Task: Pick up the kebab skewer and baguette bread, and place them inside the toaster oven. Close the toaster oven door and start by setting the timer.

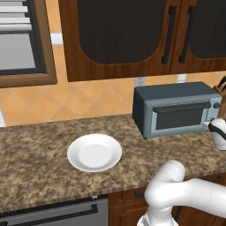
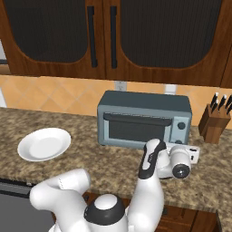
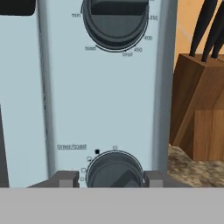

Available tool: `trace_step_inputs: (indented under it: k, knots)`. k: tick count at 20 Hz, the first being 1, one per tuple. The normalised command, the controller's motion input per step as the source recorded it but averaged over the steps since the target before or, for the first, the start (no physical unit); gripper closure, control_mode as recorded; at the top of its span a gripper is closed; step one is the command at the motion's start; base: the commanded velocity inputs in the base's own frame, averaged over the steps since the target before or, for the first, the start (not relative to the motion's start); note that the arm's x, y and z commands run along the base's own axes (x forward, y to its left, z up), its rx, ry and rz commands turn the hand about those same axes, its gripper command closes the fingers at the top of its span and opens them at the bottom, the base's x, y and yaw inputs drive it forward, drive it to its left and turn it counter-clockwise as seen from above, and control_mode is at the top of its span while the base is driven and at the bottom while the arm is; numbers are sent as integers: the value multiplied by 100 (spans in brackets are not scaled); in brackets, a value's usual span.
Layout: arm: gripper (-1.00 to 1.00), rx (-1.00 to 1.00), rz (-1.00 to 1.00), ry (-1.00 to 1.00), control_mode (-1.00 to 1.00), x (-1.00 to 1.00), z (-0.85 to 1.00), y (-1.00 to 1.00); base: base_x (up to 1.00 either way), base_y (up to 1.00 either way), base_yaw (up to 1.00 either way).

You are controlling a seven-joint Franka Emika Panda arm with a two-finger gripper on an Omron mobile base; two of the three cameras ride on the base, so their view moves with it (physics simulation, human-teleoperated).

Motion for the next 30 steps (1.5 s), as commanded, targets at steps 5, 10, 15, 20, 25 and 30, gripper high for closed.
trace_step_inputs:
  k: [5, 10, 15, 20, 25, 30]
  knots:
    - [100, 5, 0, 0, -100, -1, -1, -2, 0, 0, 0]
    - [100, 13, 0, -3, -100, -1, -2, -6, 0, 0, 0]
    - [100, 8, 1, -1, -100, -1, 0, -3, 0, 0, 0]
    - [100, 7, 4, -2, -100, -1, -3, 0, 0, 0, 0]
    - [100, 13, 1, 0, -100, 0, 0, 0, 0, 0, 0]
    - [100, 25, 0, 0, -100, 0, 0, -2, 0, 0, 0]
